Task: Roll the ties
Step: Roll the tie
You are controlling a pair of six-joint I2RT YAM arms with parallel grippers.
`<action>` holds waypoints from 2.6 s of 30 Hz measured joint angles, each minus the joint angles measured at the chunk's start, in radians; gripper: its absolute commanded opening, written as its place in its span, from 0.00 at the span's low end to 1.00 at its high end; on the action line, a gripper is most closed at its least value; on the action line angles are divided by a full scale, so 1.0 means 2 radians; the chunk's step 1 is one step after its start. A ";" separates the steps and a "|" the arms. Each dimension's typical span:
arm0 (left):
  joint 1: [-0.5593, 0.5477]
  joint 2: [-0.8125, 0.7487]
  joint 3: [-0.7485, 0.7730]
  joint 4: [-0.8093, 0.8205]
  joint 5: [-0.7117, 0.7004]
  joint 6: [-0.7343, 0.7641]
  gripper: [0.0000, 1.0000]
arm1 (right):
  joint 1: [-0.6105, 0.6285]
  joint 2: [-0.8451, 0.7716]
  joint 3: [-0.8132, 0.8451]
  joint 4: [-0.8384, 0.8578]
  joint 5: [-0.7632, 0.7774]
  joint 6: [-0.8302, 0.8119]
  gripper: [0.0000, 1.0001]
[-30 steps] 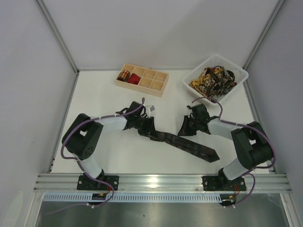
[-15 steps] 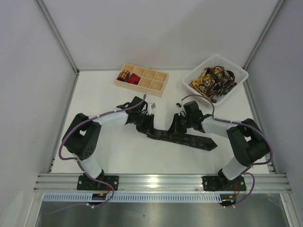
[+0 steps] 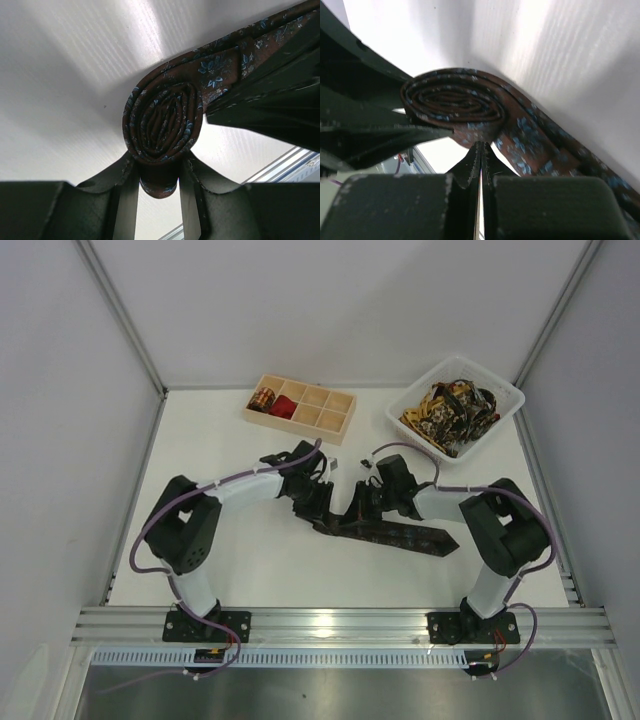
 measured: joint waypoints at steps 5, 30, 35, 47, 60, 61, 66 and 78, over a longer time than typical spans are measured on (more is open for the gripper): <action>-0.012 0.016 0.023 -0.017 -0.015 0.000 0.26 | 0.005 0.029 0.017 0.009 -0.006 0.003 0.00; -0.039 0.052 0.100 -0.073 -0.037 -0.019 0.43 | 0.000 0.048 0.026 0.014 -0.012 0.004 0.00; -0.042 0.057 0.113 -0.072 -0.035 -0.027 0.43 | -0.003 0.048 0.025 0.011 -0.012 0.004 0.00; -0.058 0.066 0.121 -0.048 -0.034 -0.047 0.39 | -0.027 0.045 0.011 0.005 -0.026 0.010 0.00; -0.093 0.076 0.148 -0.044 -0.047 -0.062 0.50 | -0.037 0.042 0.006 -0.016 -0.015 0.006 0.00; -0.094 0.076 0.148 -0.044 -0.048 -0.062 0.49 | -0.037 0.042 0.005 -0.016 -0.015 0.005 0.00; -0.095 0.079 0.146 -0.036 -0.049 -0.066 0.46 | -0.040 0.042 0.005 -0.022 -0.015 0.000 0.00; -0.095 0.091 0.145 -0.010 -0.030 -0.066 0.49 | -0.047 0.030 0.039 -0.120 0.017 -0.064 0.00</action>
